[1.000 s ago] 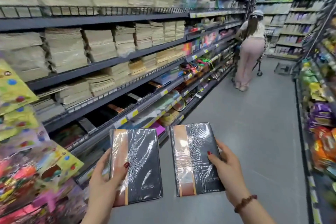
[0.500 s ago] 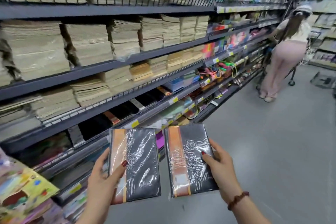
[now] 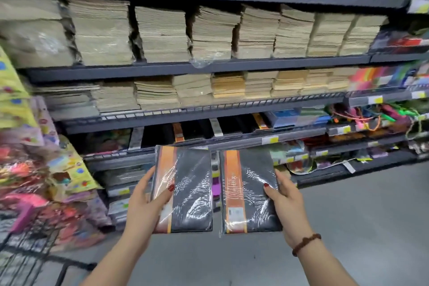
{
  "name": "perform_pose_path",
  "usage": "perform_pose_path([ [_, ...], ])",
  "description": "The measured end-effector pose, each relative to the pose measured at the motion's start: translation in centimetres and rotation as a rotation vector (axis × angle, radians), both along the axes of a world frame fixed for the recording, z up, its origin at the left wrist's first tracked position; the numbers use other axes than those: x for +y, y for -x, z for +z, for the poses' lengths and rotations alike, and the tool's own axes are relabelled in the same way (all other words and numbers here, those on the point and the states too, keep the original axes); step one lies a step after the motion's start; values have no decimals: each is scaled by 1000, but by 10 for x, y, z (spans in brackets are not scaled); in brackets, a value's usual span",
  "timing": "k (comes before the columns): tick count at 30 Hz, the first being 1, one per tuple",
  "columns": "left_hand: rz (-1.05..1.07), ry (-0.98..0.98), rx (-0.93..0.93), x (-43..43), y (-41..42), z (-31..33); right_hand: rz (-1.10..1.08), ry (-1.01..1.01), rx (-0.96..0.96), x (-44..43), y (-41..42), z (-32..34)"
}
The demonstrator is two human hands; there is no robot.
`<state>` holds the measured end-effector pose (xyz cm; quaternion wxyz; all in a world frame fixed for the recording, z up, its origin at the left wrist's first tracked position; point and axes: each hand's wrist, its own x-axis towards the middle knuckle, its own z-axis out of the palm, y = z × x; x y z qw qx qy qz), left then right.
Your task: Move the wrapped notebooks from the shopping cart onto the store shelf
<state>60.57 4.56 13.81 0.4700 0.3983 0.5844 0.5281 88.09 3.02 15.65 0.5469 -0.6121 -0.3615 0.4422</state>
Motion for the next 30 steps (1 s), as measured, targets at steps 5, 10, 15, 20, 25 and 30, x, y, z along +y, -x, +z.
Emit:
perform_pose_path([
  [5, 146, 15, 64, 3, 10, -6, 95, 37, 36, 42, 3, -5],
  [10, 235, 20, 49, 22, 27, -15, 181, 87, -2, 87, 19, -11],
  [15, 287, 71, -5, 62, 37, -38, 179, 159, 21, 134, 34, -28],
  [20, 328, 117, -45, 104, 37, -78, 163, 209, 61, 184, 42, -63],
  [25, 406, 132, -89, 143, 36, -119, 175, 258, 99, 237, 48, -107],
  [30, 501, 78, -99, 172, 34, -152, 246, 223, 100, 297, 62, -138],
])
